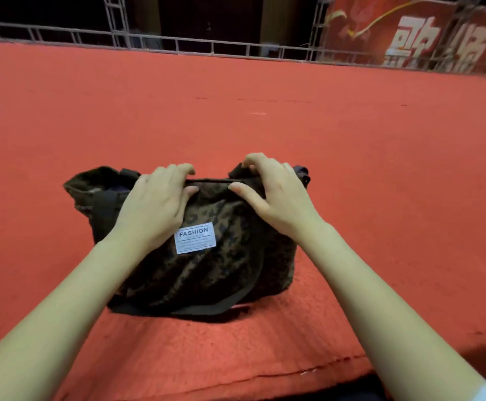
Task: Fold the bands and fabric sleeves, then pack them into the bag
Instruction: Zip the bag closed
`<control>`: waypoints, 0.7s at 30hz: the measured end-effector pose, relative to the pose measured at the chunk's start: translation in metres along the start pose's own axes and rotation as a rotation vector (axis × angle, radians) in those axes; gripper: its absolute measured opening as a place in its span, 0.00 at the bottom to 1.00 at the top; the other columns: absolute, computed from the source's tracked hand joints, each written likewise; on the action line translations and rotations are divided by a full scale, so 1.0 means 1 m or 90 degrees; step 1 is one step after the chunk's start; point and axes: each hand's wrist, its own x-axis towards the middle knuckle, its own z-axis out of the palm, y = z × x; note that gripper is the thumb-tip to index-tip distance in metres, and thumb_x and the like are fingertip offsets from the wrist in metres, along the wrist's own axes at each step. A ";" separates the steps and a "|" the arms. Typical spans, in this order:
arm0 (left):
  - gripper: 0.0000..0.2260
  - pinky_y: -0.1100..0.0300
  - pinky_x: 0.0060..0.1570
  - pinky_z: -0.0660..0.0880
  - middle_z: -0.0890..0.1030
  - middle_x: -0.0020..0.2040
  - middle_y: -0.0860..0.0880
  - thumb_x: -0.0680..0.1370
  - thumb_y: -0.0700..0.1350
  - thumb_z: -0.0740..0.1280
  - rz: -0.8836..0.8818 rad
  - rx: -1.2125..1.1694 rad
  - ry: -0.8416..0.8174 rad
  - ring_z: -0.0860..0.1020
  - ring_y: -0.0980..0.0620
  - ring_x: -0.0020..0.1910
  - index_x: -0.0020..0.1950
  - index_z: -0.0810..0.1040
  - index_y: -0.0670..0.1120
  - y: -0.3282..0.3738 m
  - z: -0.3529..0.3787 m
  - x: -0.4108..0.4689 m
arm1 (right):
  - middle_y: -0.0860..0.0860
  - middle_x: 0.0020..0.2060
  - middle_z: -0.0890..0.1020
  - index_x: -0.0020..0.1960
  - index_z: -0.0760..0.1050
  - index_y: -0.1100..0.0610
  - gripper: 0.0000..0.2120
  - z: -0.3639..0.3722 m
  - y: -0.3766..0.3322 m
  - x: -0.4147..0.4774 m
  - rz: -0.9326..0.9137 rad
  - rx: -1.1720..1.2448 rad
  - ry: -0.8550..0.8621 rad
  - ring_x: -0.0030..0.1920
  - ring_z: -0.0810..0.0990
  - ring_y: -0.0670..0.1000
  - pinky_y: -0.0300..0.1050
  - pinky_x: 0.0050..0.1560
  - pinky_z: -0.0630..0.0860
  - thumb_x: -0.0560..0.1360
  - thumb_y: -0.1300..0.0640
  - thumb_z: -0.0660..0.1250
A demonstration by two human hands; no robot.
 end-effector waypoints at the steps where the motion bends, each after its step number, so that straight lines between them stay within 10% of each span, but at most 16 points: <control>1: 0.17 0.49 0.43 0.69 0.77 0.45 0.43 0.78 0.54 0.52 -0.010 0.026 -0.003 0.75 0.40 0.43 0.58 0.71 0.44 0.004 0.000 -0.003 | 0.51 0.46 0.80 0.57 0.73 0.59 0.23 -0.005 0.003 -0.003 0.021 0.029 0.000 0.47 0.76 0.54 0.49 0.48 0.65 0.76 0.42 0.55; 11: 0.23 0.48 0.53 0.72 0.78 0.57 0.46 0.79 0.56 0.52 -0.001 -0.116 0.023 0.75 0.43 0.55 0.63 0.76 0.45 0.124 0.016 0.042 | 0.51 0.44 0.80 0.49 0.78 0.56 0.15 -0.022 0.065 -0.046 0.417 0.390 -0.031 0.45 0.77 0.49 0.46 0.51 0.73 0.82 0.51 0.54; 15: 0.22 0.48 0.68 0.58 0.79 0.59 0.50 0.79 0.58 0.55 0.021 -0.063 -0.007 0.72 0.44 0.62 0.64 0.77 0.48 0.145 0.026 0.056 | 0.49 0.36 0.77 0.48 0.77 0.56 0.15 -0.020 0.069 -0.056 0.523 0.602 -0.045 0.38 0.77 0.44 0.44 0.43 0.77 0.82 0.50 0.55; 21: 0.16 0.51 0.56 0.69 0.76 0.61 0.51 0.81 0.51 0.57 0.049 -0.107 -0.128 0.72 0.47 0.59 0.69 0.72 0.53 0.151 0.035 0.069 | 0.48 0.37 0.77 0.46 0.72 0.56 0.12 -0.018 0.069 -0.060 0.530 0.705 -0.024 0.32 0.76 0.43 0.38 0.33 0.71 0.81 0.50 0.56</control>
